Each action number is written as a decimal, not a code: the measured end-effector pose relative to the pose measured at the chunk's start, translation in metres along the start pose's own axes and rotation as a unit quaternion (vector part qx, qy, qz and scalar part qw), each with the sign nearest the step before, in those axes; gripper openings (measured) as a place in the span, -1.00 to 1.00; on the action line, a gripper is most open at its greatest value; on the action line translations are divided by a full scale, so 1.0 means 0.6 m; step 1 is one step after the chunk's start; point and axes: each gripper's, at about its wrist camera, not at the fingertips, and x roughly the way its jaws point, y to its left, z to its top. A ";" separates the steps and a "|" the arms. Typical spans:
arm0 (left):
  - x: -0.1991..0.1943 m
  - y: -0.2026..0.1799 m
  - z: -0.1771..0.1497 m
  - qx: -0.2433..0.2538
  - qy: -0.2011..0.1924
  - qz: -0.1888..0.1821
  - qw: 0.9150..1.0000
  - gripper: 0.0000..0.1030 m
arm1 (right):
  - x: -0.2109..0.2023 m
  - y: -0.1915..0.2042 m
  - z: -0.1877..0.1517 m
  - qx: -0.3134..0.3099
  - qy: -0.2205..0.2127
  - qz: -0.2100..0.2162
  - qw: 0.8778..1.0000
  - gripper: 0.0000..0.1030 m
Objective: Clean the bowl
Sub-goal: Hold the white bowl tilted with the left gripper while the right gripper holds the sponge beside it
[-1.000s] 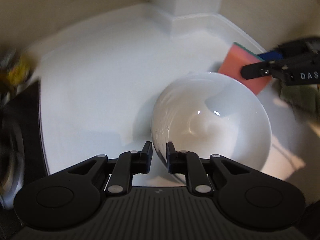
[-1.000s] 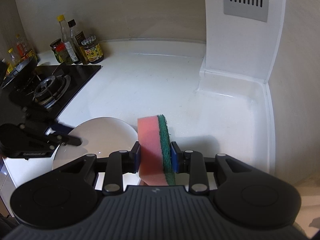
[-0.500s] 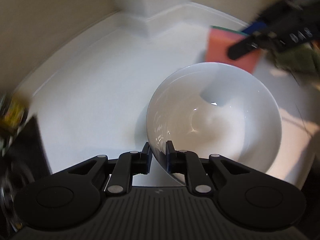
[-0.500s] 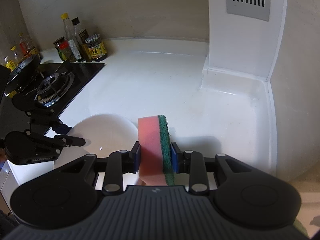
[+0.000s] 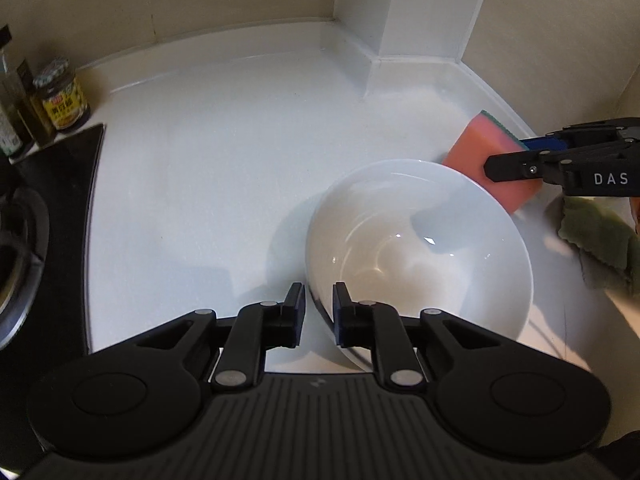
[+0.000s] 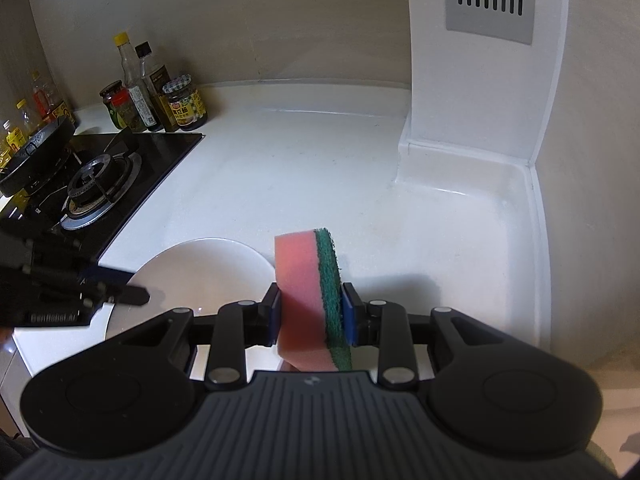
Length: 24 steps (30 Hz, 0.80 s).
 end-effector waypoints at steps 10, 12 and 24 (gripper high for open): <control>0.048 -0.033 0.038 0.214 0.030 0.016 0.976 -0.71 | -0.002 -0.001 0.000 -0.014 0.010 0.012 1.000 -0.49; 0.054 -0.036 0.048 0.246 0.029 0.001 0.969 -0.69 | 0.005 -0.003 0.007 -0.011 0.007 0.003 1.000 -0.49; 0.003 -0.015 0.009 0.051 0.014 0.022 0.998 -0.68 | -0.001 -0.010 -0.001 0.012 -0.003 0.003 1.000 -0.49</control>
